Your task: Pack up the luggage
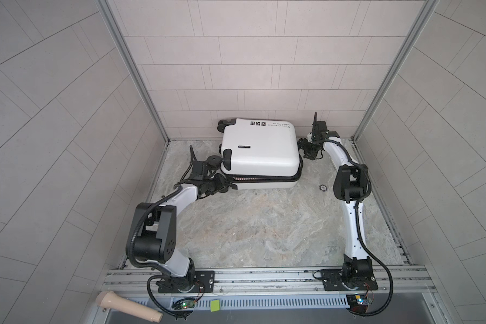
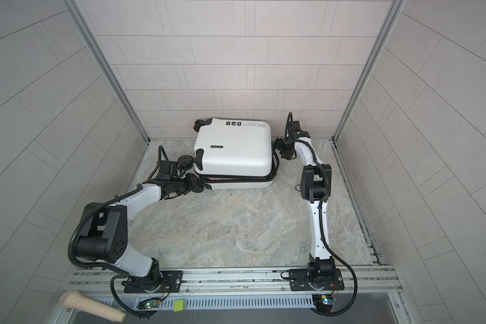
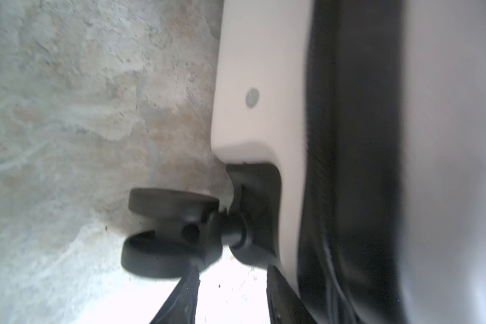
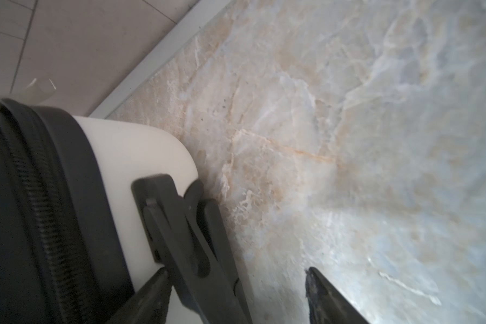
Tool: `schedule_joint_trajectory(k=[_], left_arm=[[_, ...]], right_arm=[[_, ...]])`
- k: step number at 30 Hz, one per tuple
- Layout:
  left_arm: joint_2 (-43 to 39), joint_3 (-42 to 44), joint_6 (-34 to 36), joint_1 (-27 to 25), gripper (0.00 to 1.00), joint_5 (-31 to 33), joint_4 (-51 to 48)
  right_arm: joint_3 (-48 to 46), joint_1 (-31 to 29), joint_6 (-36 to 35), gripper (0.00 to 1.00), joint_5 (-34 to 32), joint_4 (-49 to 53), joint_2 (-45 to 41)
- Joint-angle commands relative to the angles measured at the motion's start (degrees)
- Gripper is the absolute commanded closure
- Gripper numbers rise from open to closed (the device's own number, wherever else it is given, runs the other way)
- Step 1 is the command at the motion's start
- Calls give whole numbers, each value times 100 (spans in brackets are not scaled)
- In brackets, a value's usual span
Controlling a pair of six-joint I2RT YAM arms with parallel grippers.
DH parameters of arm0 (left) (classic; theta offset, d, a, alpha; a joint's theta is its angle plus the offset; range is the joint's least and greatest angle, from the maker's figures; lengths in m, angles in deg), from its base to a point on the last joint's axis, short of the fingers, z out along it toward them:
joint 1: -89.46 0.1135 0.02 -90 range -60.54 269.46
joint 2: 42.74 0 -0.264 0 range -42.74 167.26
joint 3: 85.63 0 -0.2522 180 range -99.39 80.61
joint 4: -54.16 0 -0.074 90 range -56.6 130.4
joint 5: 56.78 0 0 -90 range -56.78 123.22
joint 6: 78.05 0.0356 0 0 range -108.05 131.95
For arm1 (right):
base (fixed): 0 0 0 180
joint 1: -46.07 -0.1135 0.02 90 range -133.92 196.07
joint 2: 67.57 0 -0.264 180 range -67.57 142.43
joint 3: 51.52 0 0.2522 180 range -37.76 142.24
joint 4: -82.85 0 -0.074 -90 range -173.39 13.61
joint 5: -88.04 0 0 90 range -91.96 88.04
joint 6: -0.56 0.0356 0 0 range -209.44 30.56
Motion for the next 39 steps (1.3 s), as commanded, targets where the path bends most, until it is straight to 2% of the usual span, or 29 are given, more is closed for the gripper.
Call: schedule_joint_trajectory(k=[1, 8, 13, 19, 24, 29, 35, 39], left_arm=[[-710, 95, 143, -110, 53, 105, -116], [-2208, 257, 295, -101, 45, 607, -1111], [-2882, 235, 174, 82, 31, 733, -1209], [-2432, -230, -68, 612, 29, 111, -1105], [-2109, -231, -993, 903, 29, -332, -218], [-1835, -162, -1992, 951, 28, -725, 973], [-1422, -495, -1648, 1058, 28, -659, 748], [-1156, -648, -1559, 1305, 28, -664, 694]], right_arm=[[-192, -86, -116, 22, 80, 372, -565], [-1724, 162, -150, 20, -389, -104, -1731], [-2738, 209, -117, 20, -415, -541, -2502], [-4041, 87, -95, 23, -278, -1106, -3498], [-5125, -273, -149, 24, -405, -1474, -4459], [-5777, -1069, -409, 23, -915, -1475, -5098], [-6160, -1860, -400, 23, -1204, -1520, -5344], [-6390, -2024, -286, 23, -1256, -1605, -5506]])
